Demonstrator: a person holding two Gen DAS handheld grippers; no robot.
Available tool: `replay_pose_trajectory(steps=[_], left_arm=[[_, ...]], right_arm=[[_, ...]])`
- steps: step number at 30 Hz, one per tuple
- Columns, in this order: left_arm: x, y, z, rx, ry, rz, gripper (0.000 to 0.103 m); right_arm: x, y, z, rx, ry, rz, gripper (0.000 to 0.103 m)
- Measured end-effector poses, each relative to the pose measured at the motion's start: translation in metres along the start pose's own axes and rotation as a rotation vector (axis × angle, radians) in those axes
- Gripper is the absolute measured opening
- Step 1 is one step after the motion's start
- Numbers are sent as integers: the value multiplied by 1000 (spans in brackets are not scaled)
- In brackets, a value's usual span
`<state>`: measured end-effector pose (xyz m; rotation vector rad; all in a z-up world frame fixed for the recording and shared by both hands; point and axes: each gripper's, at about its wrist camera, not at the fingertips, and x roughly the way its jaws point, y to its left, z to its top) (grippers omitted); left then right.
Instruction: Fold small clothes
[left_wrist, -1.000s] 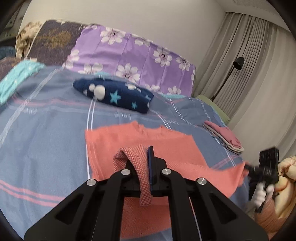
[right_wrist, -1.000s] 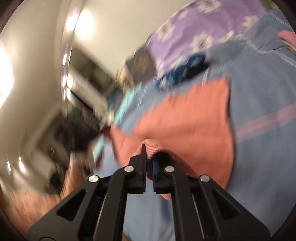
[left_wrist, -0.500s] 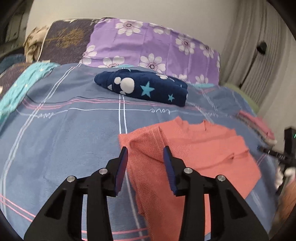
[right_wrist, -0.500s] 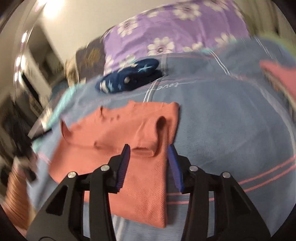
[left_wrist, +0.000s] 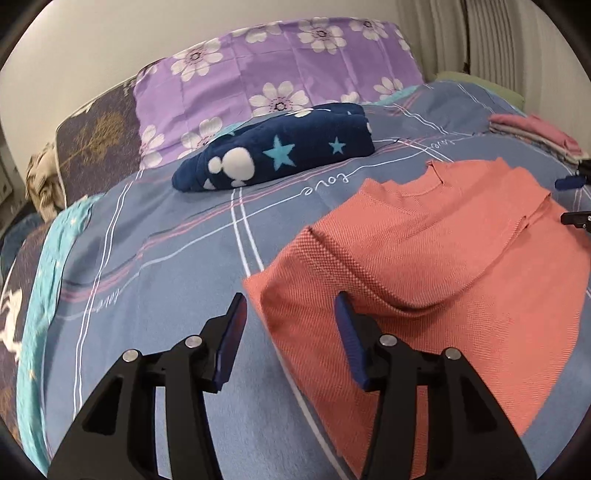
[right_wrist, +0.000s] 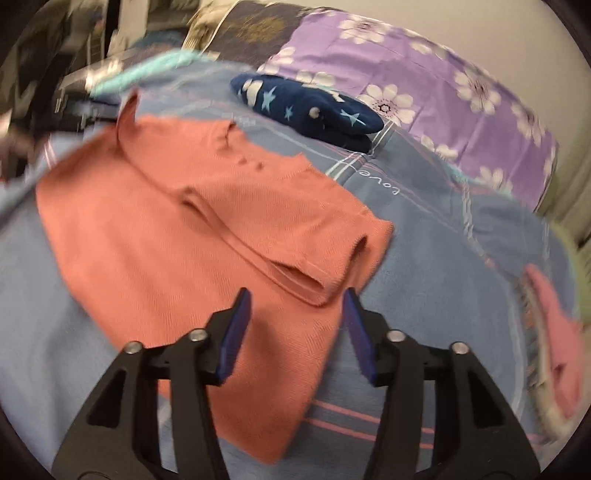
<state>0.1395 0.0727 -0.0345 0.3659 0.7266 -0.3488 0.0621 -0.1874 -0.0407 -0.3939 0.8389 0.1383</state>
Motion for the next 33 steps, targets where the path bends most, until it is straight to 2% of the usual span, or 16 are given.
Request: replay_pose_trajectory(steps=[3,5,6,8,10,12,14,15,18,22,24,29,30,31,32,33], left_arm=[[21,3,12,-11,16,-27,49],[30,10,20,-75,23,-74,8],[34,18,25,-136,25,-87,1],[37,38,29,-275,-8,-100,0],[37,62,27,-421,-42,-123,0],[37,72,23,-485,-62,-167,0],[36,74,17,-499,-64,-220,0],[36,72,15,-493,-60,-244,3],[35,65,12,-478,-51,-287,38],[29,54,14,-418,-52,-357,48],[26,53,15,-383,-53,-385,53],[38,45,18,-303,0,-365,56],[44,44,20,-302,12,-363,55],[48,44,22,-304,15,-374,43],[49,43,23,-304,11,-393,28],[49,43,25,-305,4,-413,0]], right_arm=[[22,10,3,-114,42,-70,57],[33,13,10,-165,5,-98,53],[37,9,18,-150,-18,-129,39],[43,-16,38,-8,-49,-126,31],[48,-66,49,260,-93,-71,25],[54,-98,48,422,-83,-34,20],[61,-122,40,548,-74,66,20],[63,-127,37,573,-70,101,20],[64,-135,27,597,-98,219,26],[60,-131,29,541,-129,299,50],[62,-117,38,455,-111,333,62],[82,-93,61,348,-58,314,66],[88,-92,67,355,-59,322,64],[91,-91,71,362,-63,329,57],[93,-90,73,367,-66,335,23],[94,-89,76,375,-63,339,6]])
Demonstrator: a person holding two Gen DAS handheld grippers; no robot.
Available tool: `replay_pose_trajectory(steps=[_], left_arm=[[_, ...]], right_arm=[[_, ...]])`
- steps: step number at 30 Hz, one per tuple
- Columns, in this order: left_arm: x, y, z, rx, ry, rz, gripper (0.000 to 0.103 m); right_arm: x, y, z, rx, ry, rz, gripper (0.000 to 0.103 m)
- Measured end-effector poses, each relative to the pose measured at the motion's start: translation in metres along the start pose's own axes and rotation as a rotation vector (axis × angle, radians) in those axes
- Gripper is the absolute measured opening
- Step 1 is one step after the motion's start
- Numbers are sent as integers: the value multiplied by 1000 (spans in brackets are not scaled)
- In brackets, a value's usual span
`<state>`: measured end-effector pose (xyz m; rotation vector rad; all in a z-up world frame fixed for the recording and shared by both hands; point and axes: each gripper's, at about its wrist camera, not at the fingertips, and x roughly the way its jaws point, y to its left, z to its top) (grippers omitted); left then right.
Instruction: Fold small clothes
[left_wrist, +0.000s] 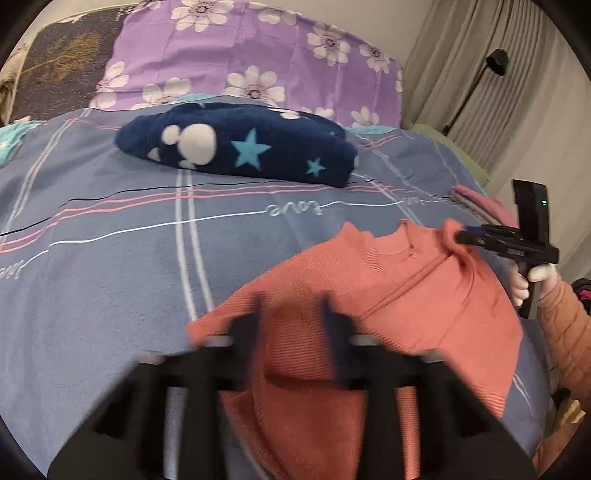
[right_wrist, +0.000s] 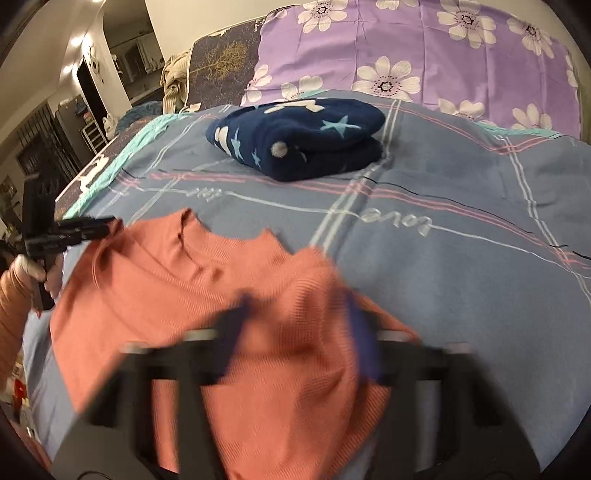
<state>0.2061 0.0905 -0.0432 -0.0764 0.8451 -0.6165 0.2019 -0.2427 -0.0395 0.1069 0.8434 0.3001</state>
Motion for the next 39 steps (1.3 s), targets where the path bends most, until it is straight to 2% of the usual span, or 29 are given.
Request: replay_pose_trajectory(steps=[1,3,4,8,11,13,15,17,18,19,21,23,26,28,31,33,35,36,37,38,39], left_arm=[[-2,-2,1,-2,-15,-20,0],[-15,-8,0,12,-79,-70,0],[-24,-10,0,15,-108,-71,0],[-56,-5,7,-29,-233,-42,0],[-56,10,19,-106,-279,44,0],[-40,18,25,-141,-255,86,0],[-20,23,26,-150,-199,131,1],[-7,24,21,-149,-148,150,8],[-4,21,17,-141,-131,149,15],[-5,18,12,-126,-121,150,21],[-11,12,4,-89,-110,155,26],[-19,3,-5,-53,-105,136,35],[-18,-7,-14,-16,-56,123,42],[-7,-8,-14,2,-20,166,48],[16,6,-4,-72,39,205,48],[25,15,1,-119,45,208,48],[32,20,8,-153,45,189,44],[34,20,12,-157,37,178,20],[34,20,15,-163,27,171,1],[31,20,17,-171,7,167,1],[27,17,18,-168,-16,165,1]], right_arm=[[0,1,2,24,0,8,6],[-12,3,1,42,-53,21,5],[-22,2,-1,56,-83,21,5],[-70,-23,-6,212,-216,63,5],[-74,-41,-2,301,-223,24,6],[-57,-49,3,320,-174,-15,9],[-32,-54,3,343,-105,-44,17],[-20,-55,-3,360,-76,-69,22],[-17,-56,-8,375,-69,-66,23],[-17,-56,-12,379,-69,-60,24],[-25,-55,-22,366,-72,-63,24],[-36,-54,-31,347,-78,-75,28],[-50,-55,-46,347,-83,-57,30],[-51,-56,-48,348,-74,-62,34],[-48,-57,-41,372,-81,-49,39],[-43,-56,-32,370,-90,-26,51],[-35,-55,-22,356,-82,-32,52],[-31,-55,-17,352,-75,-37,52],[-22,-57,-10,351,-59,-30,52],[-16,-57,-6,353,-46,-23,44],[-10,-57,-2,348,-35,-22,10]])
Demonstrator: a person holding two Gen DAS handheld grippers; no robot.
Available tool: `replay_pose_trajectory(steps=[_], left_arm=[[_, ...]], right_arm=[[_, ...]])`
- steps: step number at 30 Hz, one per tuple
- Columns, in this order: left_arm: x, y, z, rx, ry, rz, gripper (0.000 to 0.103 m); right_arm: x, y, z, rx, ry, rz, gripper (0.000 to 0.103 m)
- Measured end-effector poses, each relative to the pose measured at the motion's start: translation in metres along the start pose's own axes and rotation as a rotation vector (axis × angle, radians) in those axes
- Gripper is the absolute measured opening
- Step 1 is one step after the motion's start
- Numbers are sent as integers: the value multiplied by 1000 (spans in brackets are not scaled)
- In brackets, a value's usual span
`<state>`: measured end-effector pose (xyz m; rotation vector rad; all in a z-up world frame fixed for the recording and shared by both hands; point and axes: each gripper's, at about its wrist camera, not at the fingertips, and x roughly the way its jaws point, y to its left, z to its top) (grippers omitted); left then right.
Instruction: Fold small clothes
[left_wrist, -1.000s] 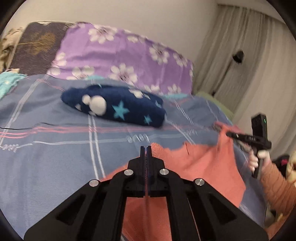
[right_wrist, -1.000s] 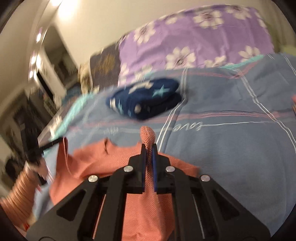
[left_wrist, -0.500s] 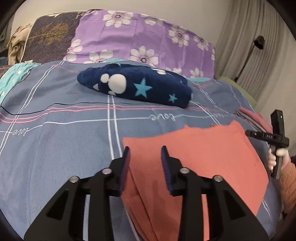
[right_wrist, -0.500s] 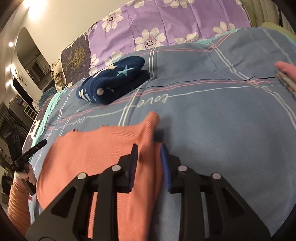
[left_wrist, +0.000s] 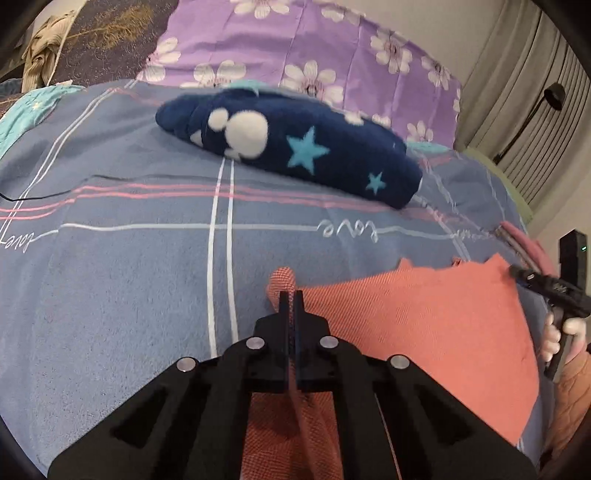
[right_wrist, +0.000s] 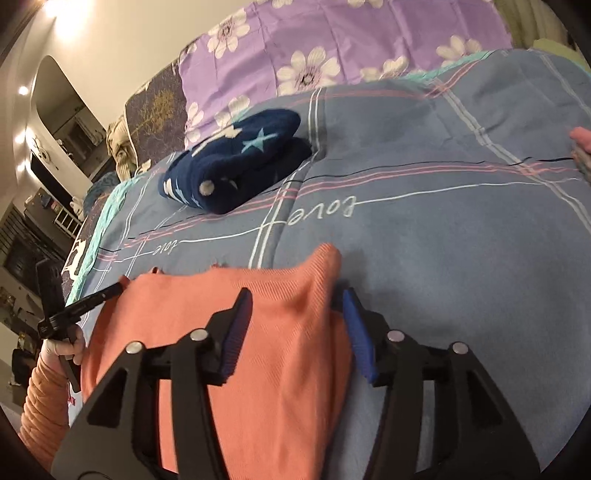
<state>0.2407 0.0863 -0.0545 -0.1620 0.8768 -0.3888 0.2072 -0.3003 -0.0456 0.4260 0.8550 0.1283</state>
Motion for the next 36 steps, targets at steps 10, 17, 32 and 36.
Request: replay_pose_trajectory(steps=[10,17,32,36], left_arm=[[-38,7,-9,66,-69,73,6],[-73,1,-42,74,-90,81,49],[-122,-29,-155,113,-5,224,58],[-128,-36,-164,79,0,162,58]], right_arm=[[-9,9,7,-45,-79,-40,12],[-28,-3,-32,-26,-65,-98,19],[-110,7,-192,-66,-13,-65,33],[-121,4,-203,-45,-30,-49,33]])
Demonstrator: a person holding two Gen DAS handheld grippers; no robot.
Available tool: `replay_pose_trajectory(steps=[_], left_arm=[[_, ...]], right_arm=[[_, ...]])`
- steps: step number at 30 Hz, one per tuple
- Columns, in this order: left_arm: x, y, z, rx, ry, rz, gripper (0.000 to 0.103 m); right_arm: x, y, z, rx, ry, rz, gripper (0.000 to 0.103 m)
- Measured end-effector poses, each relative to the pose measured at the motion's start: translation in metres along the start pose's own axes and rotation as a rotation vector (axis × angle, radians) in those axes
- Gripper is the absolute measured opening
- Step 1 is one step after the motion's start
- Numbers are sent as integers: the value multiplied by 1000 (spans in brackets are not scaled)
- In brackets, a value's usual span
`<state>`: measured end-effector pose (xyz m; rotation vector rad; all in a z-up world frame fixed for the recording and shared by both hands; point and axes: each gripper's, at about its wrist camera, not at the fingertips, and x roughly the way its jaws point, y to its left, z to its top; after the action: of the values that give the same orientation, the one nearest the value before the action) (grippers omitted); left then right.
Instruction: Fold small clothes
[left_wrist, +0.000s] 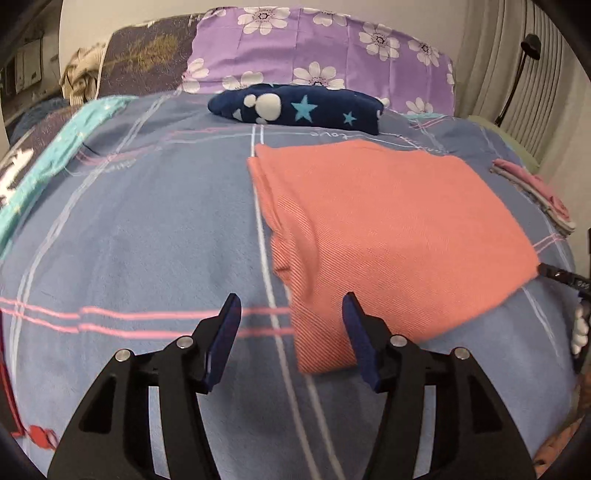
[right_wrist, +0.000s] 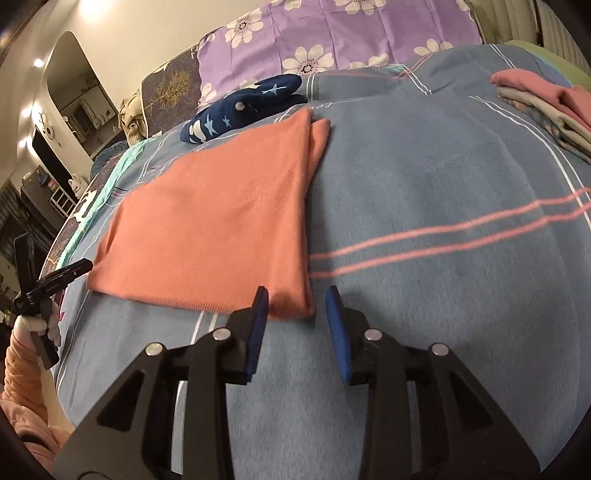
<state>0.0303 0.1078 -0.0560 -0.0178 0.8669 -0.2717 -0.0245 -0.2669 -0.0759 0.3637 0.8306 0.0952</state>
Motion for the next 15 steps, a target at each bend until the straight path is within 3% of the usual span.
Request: replay_pose_trajectory(steps=[5,6,9,12,14,15], left_arm=[[-5,2,-27,-153,63,-81,57],[-10,2,-33,-192,65,-125,57],[-14,-1,-43,-239,77,-233,57],[-1,-5,-39,-232,59,-244,57],[13,3,-30,-294,28,-273,57],[16,8,-26,-330,16,-276,38]], right_arm=[[-4,-10,-2,98,7,34,36],[-8,-12,-5,131,7,54,38],[-13,-14,-13,196,21,118,47],[-3,-19,-13,255,37,197,62],[7,-23,-3,300,17,246,63],[14,-25,3,334,9,256,57]])
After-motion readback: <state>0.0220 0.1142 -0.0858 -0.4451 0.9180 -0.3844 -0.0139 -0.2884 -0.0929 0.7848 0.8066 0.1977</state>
